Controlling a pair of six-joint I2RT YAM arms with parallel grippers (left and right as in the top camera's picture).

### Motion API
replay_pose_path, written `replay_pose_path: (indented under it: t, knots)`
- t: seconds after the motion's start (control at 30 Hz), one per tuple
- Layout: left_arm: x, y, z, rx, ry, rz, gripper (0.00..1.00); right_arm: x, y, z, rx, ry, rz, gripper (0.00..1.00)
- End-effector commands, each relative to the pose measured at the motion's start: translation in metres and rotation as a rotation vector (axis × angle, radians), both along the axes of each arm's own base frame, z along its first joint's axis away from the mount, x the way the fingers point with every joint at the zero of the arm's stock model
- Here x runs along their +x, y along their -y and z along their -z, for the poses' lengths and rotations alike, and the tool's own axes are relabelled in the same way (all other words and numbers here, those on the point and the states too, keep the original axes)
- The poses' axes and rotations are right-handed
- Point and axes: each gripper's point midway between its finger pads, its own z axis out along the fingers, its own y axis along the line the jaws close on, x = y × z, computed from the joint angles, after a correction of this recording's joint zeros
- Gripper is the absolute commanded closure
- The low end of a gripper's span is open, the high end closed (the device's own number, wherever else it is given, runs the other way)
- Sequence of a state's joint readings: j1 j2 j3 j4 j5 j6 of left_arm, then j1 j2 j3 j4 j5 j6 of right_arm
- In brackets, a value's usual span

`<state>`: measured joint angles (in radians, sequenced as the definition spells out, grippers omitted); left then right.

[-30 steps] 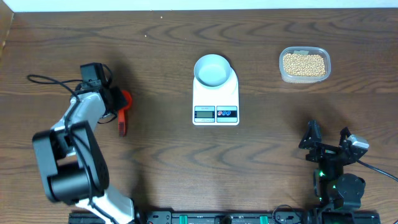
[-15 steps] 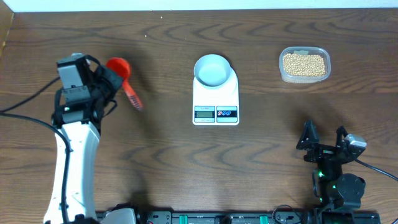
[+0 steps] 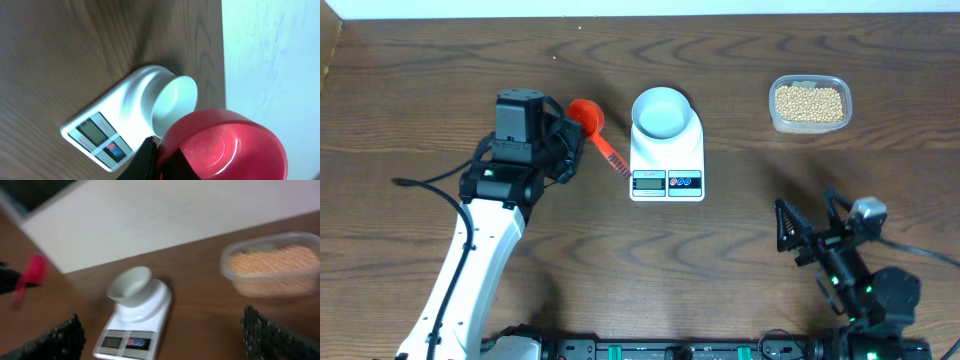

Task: Scoop item into bowl and weigh 50g on scale
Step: 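Lift the red scoop with the left gripper toward the right gripper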

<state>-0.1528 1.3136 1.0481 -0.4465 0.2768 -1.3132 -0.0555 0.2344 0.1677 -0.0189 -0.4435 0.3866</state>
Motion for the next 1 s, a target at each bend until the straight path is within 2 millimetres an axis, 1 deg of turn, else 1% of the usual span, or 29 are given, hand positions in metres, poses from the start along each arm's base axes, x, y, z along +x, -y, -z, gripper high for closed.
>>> replay_pose_path:
  t: [0.0, 0.1, 0.17, 0.23, 0.33, 0.4, 0.47, 0.6, 0.7, 0.83, 0.97]
  knots:
    - [-0.002, 0.013, -0.006, -0.143, -0.061, -0.126, 0.93, 0.000, -0.029, -0.034, 0.028, -0.028, -0.196, 0.01]
    - [-0.005, 0.021, -0.006, -0.201, -0.093, -0.169, 0.92, 0.008, -0.047, -0.047, 0.056, -0.094, -0.333, 0.01]
    - [-0.004, 0.019, -0.005, -0.212, -0.100, -0.211, 0.93, 0.015, -0.057, -0.055, 0.076, -0.132, -0.412, 0.01]
    - [-0.002, 0.018, -0.003, -0.219, -0.108, -0.249, 0.93, 0.028, -0.062, -0.058, 0.088, -0.171, -0.443, 0.01]
    - [-0.003, 0.021, -0.001, -0.256, -0.133, -0.278, 0.92, 0.048, -0.073, -0.058, 0.096, -0.224, -0.480, 0.01]
    - [-0.004, 0.026, -0.002, -0.274, -0.144, -0.282, 0.93, 0.059, -0.087, -0.056, 0.099, -0.263, -0.522, 0.01]
    - [-0.006, 0.032, -0.002, -0.275, -0.144, -0.268, 0.93, 0.065, -0.102, -0.053, 0.099, -0.293, -0.567, 0.01]
    - [-0.011, 0.046, -0.001, -0.271, -0.152, -0.228, 0.93, 0.068, -0.132, -0.049, 0.091, -0.324, -0.653, 0.01]
    - [-0.017, 0.054, 0.001, -0.274, -0.171, -0.217, 0.93, 0.066, -0.142, -0.050, 0.111, -0.333, -0.678, 0.01]
    - [-0.027, 0.067, 0.007, -0.260, -0.201, -0.180, 0.93, 0.065, -0.145, -0.051, 0.113, -0.329, -0.684, 0.01]
    - [-0.039, 0.083, 0.020, -0.250, -0.265, -0.165, 0.93, 0.060, -0.147, -0.052, 0.132, -0.346, -0.706, 0.01]
